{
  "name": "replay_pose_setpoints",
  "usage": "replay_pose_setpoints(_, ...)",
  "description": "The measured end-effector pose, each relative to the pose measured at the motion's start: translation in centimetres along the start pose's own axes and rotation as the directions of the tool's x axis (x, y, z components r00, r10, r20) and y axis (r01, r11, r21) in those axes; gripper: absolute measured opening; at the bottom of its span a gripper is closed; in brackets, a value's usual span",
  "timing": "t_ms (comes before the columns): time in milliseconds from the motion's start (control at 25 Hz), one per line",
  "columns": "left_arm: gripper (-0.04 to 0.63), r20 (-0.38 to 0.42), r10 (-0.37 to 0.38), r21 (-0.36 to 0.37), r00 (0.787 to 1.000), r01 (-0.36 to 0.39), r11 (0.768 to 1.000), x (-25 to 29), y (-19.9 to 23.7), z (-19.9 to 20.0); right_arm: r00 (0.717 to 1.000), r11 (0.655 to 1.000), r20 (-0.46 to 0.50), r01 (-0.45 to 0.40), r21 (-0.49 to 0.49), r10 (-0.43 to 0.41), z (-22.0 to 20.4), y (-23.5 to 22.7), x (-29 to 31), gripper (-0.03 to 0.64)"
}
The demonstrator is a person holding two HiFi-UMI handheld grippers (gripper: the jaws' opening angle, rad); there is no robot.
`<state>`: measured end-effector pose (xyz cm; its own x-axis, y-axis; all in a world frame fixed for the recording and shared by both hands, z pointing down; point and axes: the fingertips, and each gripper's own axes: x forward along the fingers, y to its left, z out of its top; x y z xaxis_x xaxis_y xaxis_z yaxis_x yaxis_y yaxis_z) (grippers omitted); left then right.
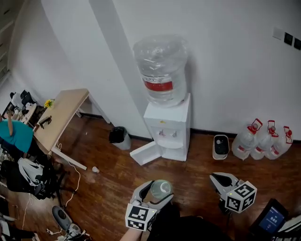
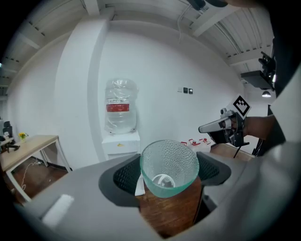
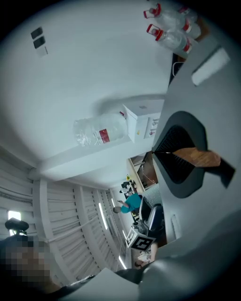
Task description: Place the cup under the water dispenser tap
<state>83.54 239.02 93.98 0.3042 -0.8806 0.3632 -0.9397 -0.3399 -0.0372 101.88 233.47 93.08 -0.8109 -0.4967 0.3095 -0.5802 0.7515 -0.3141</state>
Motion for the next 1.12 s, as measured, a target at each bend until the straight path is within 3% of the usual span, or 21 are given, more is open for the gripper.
replay_pose_setpoints(320, 0.588, 0.041, -0.106, 0.033, 0.993, 0.105, 0.994, 4.3, 9.2, 2.2, 0.995, 0.996, 0.036, 0.093, -0.003, -0.093, 5.0, 0.3, 7.4, 0.0)
replay_pose_setpoints(600, 0.588, 0.011, -0.186, 0.018, 0.983, 0.185, 0.982, 6.5, 15.2, 0.3, 0.984, 0.984, 0.037, 0.171, 0.039, -0.173, 6.0, 0.6, 12.4, 0.0)
replay_pose_setpoints(840, 0.588, -0.012, -0.229, -0.008, 0.973, 0.229, 0.973, 9.7, 16.1, -0.9, 0.982, 0.981, -0.025, 0.189, 0.048, -0.188, 5.4, -0.3, 13.9, 0.0)
replay_pose_setpoints(1120, 0.588, -0.059, -0.237, -0.002, 0.97, 0.238, 0.971, 15.5, 15.6, -0.9, 0.986, 0.984, -0.038, 0.165, 0.07, -0.162, 5.9, -4.7, 15.6, 0.0)
